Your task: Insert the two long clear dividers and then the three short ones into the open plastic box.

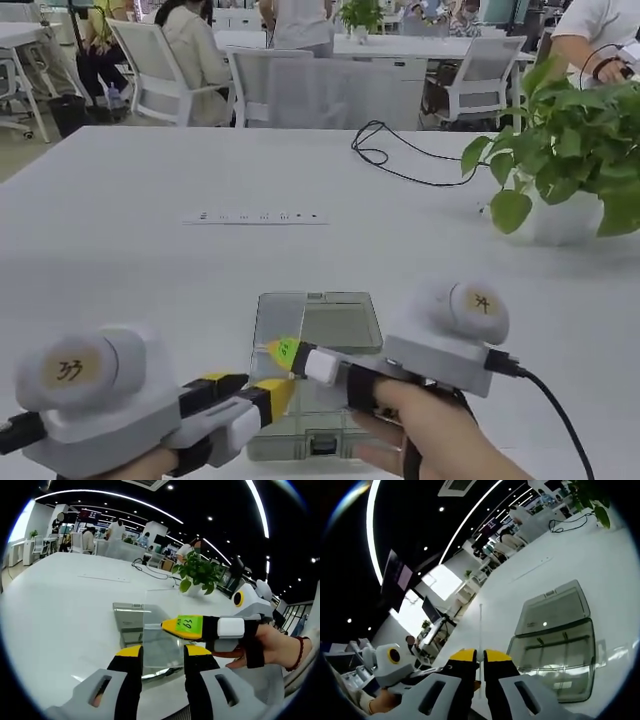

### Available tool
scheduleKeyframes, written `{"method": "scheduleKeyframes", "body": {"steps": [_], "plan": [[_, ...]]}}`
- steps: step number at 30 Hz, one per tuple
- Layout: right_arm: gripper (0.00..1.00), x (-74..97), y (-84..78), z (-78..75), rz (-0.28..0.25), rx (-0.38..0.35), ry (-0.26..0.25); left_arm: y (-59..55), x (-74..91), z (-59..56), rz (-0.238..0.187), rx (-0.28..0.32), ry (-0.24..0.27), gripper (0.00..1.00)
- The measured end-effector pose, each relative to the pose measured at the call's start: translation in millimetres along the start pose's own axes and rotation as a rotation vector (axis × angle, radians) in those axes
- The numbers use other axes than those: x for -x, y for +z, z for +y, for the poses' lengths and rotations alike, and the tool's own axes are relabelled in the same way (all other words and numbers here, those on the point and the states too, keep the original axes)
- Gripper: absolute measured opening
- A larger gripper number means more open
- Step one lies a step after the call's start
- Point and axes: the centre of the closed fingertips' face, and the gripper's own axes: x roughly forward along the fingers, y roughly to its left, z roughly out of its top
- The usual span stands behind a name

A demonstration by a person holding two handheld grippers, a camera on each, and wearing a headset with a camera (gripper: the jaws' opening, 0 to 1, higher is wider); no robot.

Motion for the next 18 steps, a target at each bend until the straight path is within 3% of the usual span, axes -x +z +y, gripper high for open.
{"method": "scheduleKeyframes", "body": {"steps": [5, 7, 11, 12, 18], "plan": [[0.07, -0.1, 1.0, 2.0, 0.021, 0.004, -0.006, -0.8, 0.5, -1.9, 0.019, -0.043, -0.005, 0.32], [0.07, 0.2, 1.2, 2.0, 0.027, 0.017, -0.013, -3.5, 1.5, -2.1, 0.045, -0.099, 0.0, 0.33], [0.07, 3.0, 3.3, 4.2, 0.044, -0.006, -0.011, -5.8, 3.8, -3.2, 0.069, -0.157, 0.011, 0.39], [0.07, 4.5, 6.2, 3.2, 0.036, 0.022, -0.023, -4.9, 4.9, -3.9, 0.067, -0.168, 0.01, 0.4], [0.07, 12.8, 9.0, -5.1, 0.068, 0.024, -0.07, -11.7, 11.1, -3.5, 0.096, -0.247, 0.012, 0.49]]}}
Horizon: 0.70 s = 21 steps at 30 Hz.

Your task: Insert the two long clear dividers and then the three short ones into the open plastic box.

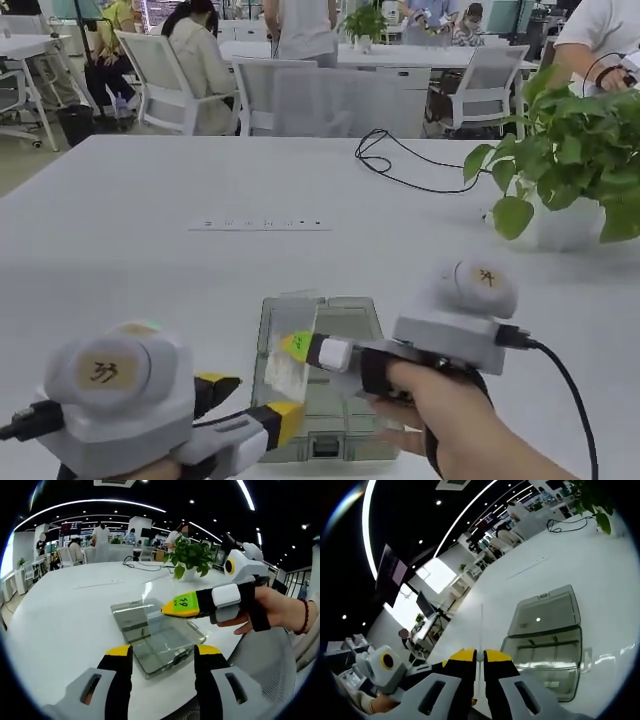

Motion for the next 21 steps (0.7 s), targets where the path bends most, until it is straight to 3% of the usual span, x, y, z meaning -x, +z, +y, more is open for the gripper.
{"method": "scheduleKeyframes", "body": {"steps": [9, 13, 16, 21], "plan": [[0.07, 12.4, -3.7, -19.8, 0.097, -0.005, -0.117, -10.3, 4.6, 3.9, 0.043, -0.118, 0.007, 0.6], [0.07, 15.1, -4.1, -24.9, 0.134, 0.002, -0.148, -13.2, 3.9, 2.3, 0.059, -0.14, -0.012, 0.66], [0.07, 20.1, -8.6, -34.2, 0.186, -0.003, -0.203, -17.2, 3.4, -0.7, 0.074, -0.144, -0.028, 0.71], [0.07, 24.6, -15.2, -42.7, 0.226, -0.021, -0.262, -20.6, 4.1, -4.3, 0.066, -0.138, -0.044, 0.75]]}}
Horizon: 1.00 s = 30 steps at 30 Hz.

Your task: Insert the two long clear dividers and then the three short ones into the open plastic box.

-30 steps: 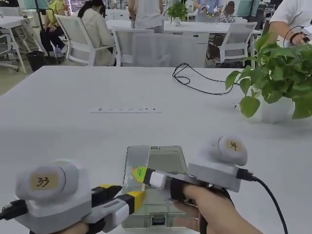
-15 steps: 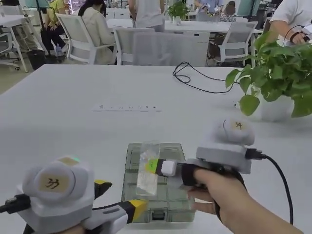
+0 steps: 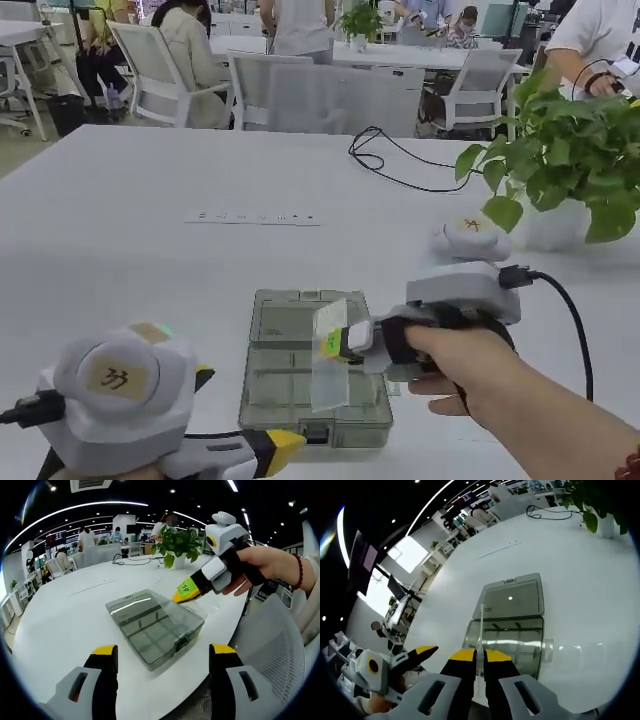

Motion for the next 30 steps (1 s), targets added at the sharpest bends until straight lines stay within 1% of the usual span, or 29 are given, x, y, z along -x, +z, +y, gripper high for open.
{"method": "scheduleKeyframes", "body": {"steps": [1, 3, 5, 6, 9, 12, 15, 20, 22, 23, 30], "plan": [[0.07, 0.6, -2.0, -2.2, 0.016, -0.011, -0.016, -0.7, 0.4, -0.2, 0.0, -0.004, -0.002, 0.76], [0.07, 1.1, -2.2, -3.9, 0.021, -0.012, -0.029, -0.8, 1.1, -0.5, -0.003, -0.012, -0.006, 0.77], [0.07, 1.0, -2.2, -5.9, 0.038, -0.027, -0.043, -0.5, 2.1, -1.0, -0.007, -0.018, -0.012, 0.8], [0.07, 1.0, -2.5, -7.4, 0.051, -0.031, -0.054, -0.3, 2.4, -0.9, -0.009, -0.019, -0.013, 0.81], [0.07, 1.6, 0.3, -9.1, 0.06, -0.041, -0.071, 0.2, 2.6, -0.7, -0.016, -0.016, -0.018, 0.85], [0.07, 1.8, 1.3, -11.8, 0.082, -0.062, -0.092, 1.2, 3.0, -0.4, -0.025, -0.014, -0.017, 0.87], [0.07, 1.7, 0.0, -17.0, 0.121, -0.066, -0.13, 3.1, 3.2, -0.4, -0.032, -0.015, -0.02, 0.9], [0.06, -1.3, -0.1, -22.9, 0.162, -0.088, -0.155, 6.1, 3.5, 0.2, -0.044, -0.036, -0.021, 0.93], [0.06, -1.7, -0.8, -24.1, 0.179, -0.099, -0.16, 10.1, 4.4, 0.4, -0.061, -0.048, -0.014, 0.93], [0.06, -1.5, -3.0, -25.7, 0.196, -0.109, -0.17, 11.1, 4.3, 1.0, -0.065, -0.055, -0.01, 0.94], [0.06, -6.4, -3.7, -34.8, 0.243, -0.123, -0.196, 14.1, 2.9, 0.0, -0.073, -0.06, -0.022, 0.97]]}}
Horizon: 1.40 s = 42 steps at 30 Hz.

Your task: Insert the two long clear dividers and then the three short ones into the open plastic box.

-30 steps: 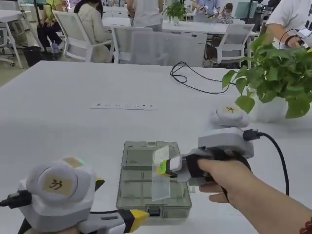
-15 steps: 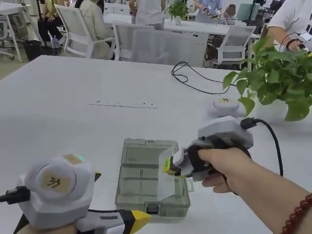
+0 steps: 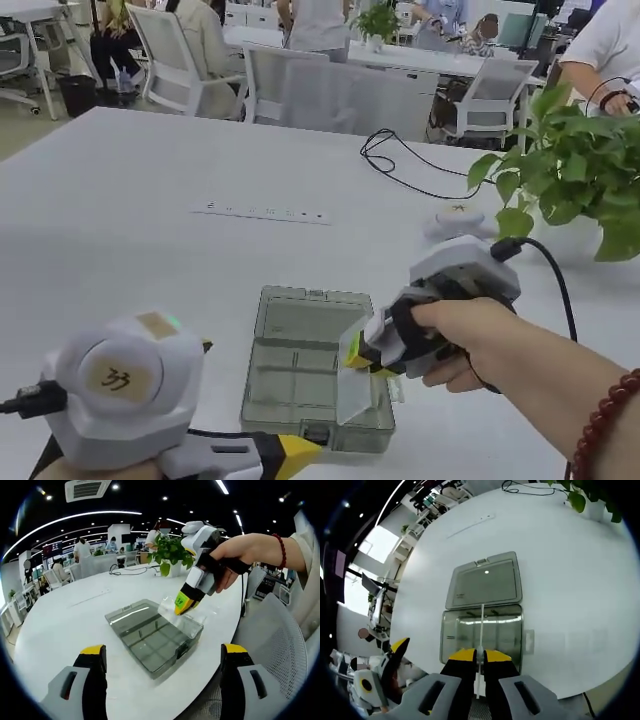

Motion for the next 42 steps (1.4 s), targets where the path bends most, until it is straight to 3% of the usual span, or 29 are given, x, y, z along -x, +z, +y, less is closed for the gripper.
{"method": "scheduleKeyframes", "body": {"steps": [6, 8, 12, 30, 42], "plan": [[0.06, -5.0, -1.5, -2.3, 0.046, -0.019, -0.016, 0.9, -3.1, 1.4, 0.0, 0.002, -0.006, 0.98], [0.06, -10.1, 8.0, -3.3, 0.058, -0.026, -0.022, 1.3, -5.3, 4.4, 0.004, 0.003, -0.006, 0.98], [0.06, -14.0, 9.0, -3.9, 0.077, -0.034, -0.026, 2.2, -6.5, 7.3, 0.002, 0.008, -0.005, 0.98], [0.07, -25.1, 9.9, -11.9, 0.101, -0.104, -0.036, 4.3, -7.6, 17.1, -0.002, 0.021, 0.0, 0.95], [0.07, -27.3, 7.7, -11.6, 0.102, -0.106, -0.034, 3.3, -6.0, 21.8, -0.002, 0.025, 0.005, 0.94]]}}
